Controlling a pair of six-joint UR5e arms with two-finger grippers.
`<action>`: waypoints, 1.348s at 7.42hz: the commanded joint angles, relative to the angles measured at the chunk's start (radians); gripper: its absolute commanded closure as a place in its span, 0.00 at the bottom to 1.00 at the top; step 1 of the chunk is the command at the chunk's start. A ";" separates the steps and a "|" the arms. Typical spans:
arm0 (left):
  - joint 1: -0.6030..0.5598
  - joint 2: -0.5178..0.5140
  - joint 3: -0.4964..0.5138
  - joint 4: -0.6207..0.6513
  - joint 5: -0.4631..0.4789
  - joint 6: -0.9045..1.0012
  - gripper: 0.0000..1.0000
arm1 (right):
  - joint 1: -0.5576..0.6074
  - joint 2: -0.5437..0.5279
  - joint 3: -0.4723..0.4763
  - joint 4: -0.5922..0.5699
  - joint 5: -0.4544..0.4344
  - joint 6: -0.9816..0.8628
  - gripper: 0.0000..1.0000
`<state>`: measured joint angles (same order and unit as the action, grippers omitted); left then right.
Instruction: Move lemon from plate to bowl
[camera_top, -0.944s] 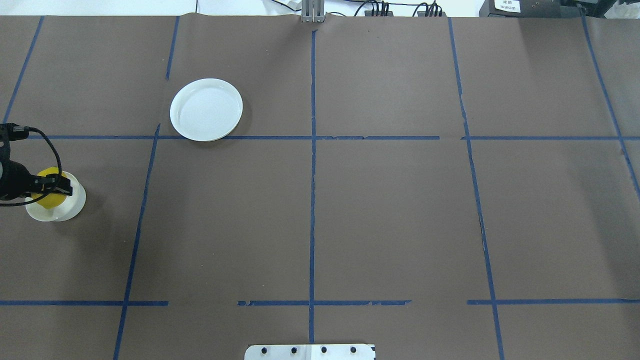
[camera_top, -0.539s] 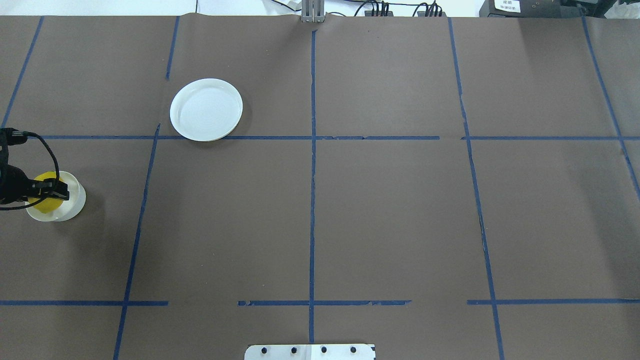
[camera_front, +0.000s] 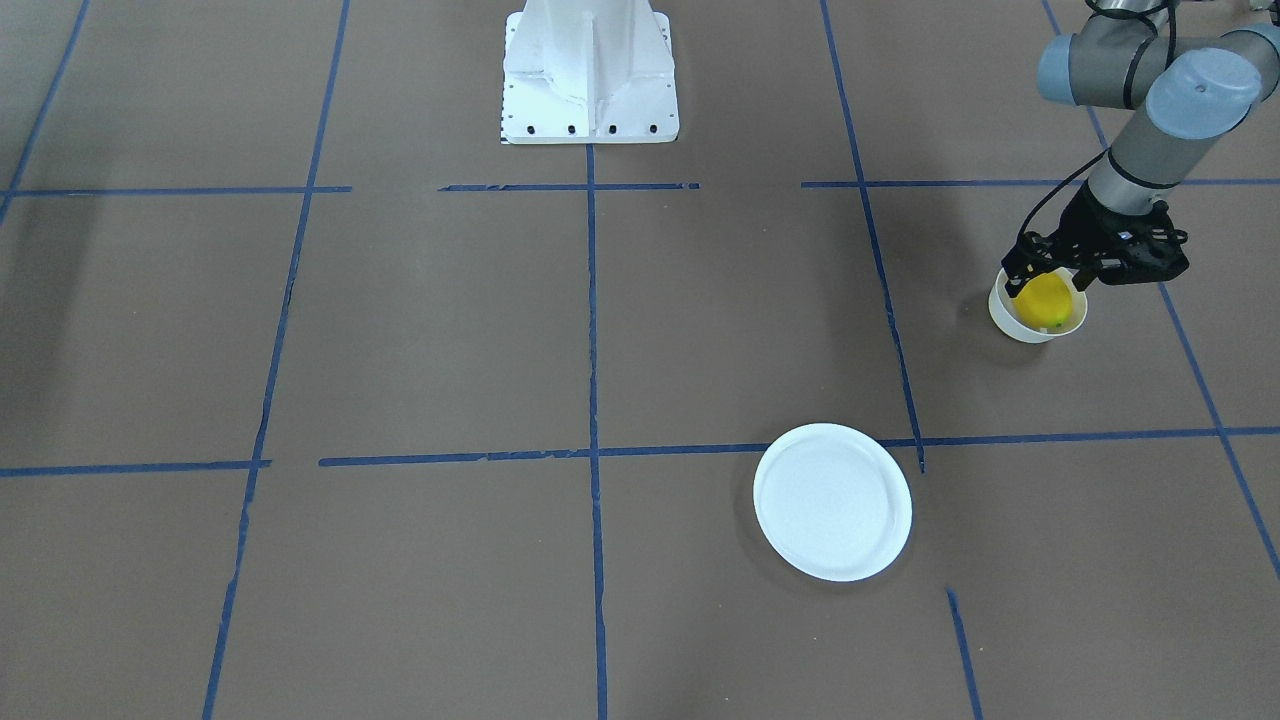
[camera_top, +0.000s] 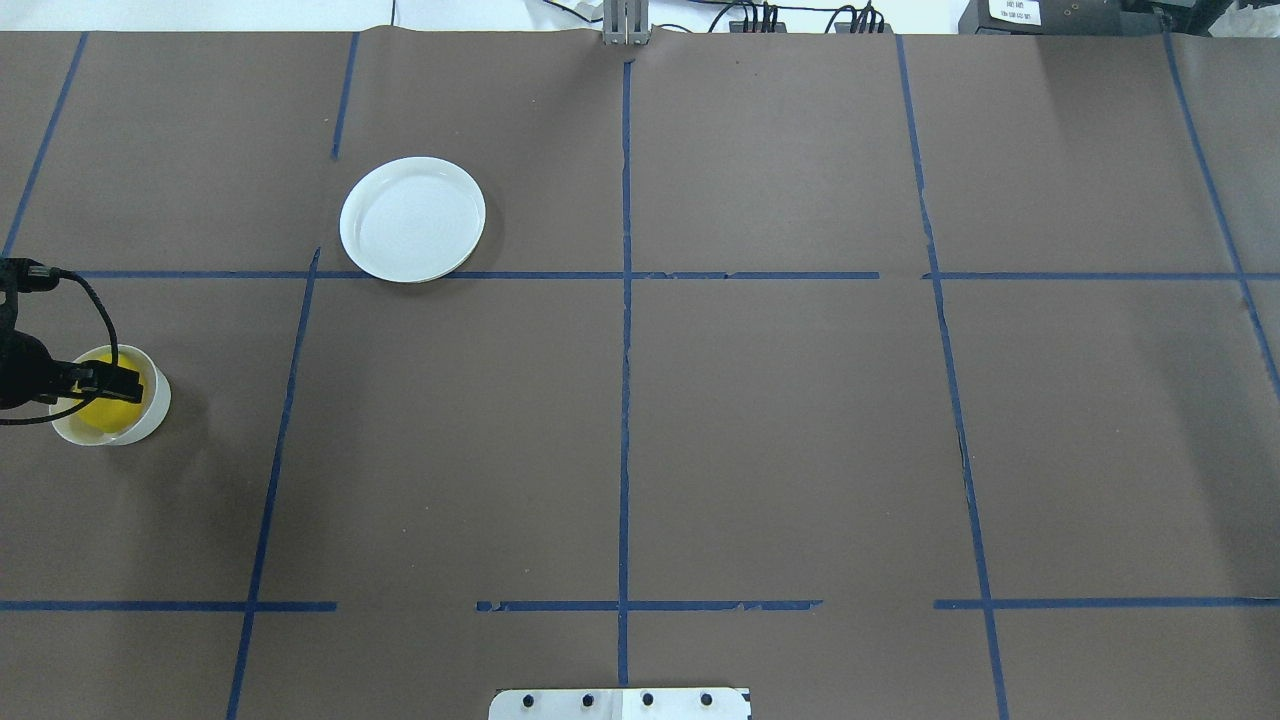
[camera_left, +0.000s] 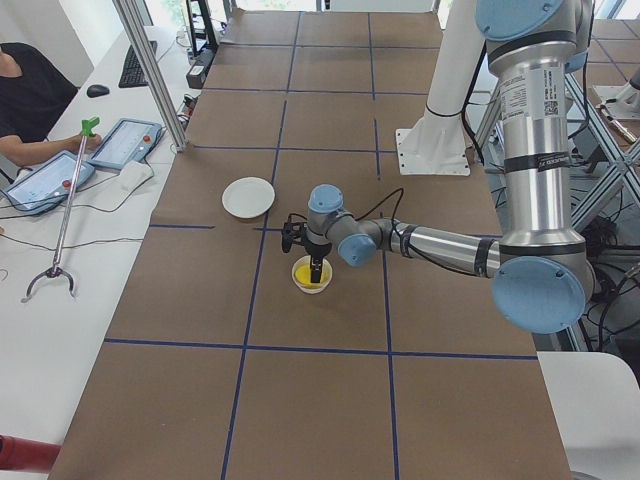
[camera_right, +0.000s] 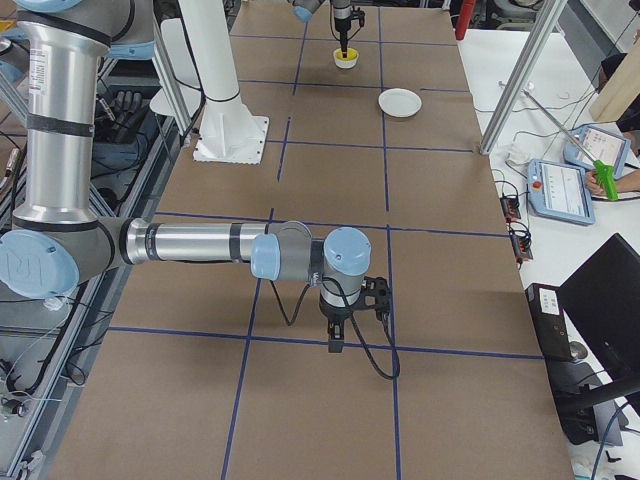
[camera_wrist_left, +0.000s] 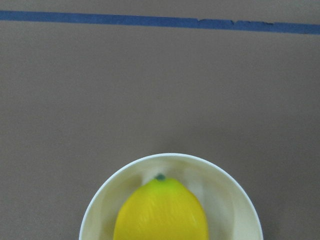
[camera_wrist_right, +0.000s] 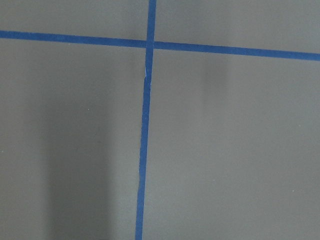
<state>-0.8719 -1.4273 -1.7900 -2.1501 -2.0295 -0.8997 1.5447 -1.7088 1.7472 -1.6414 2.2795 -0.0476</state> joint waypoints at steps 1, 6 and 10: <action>-0.057 -0.004 -0.003 0.021 -0.055 0.123 0.00 | 0.000 0.000 0.000 0.000 0.000 0.000 0.00; -0.402 -0.021 -0.008 0.304 -0.299 0.651 0.00 | 0.000 0.000 0.000 0.000 0.000 0.000 0.00; -0.594 -0.012 0.007 0.470 -0.302 0.970 0.00 | 0.000 0.000 0.000 0.000 0.000 0.000 0.00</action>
<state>-1.4201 -1.4407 -1.7940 -1.6978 -2.3300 0.0209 1.5447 -1.7089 1.7472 -1.6414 2.2795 -0.0476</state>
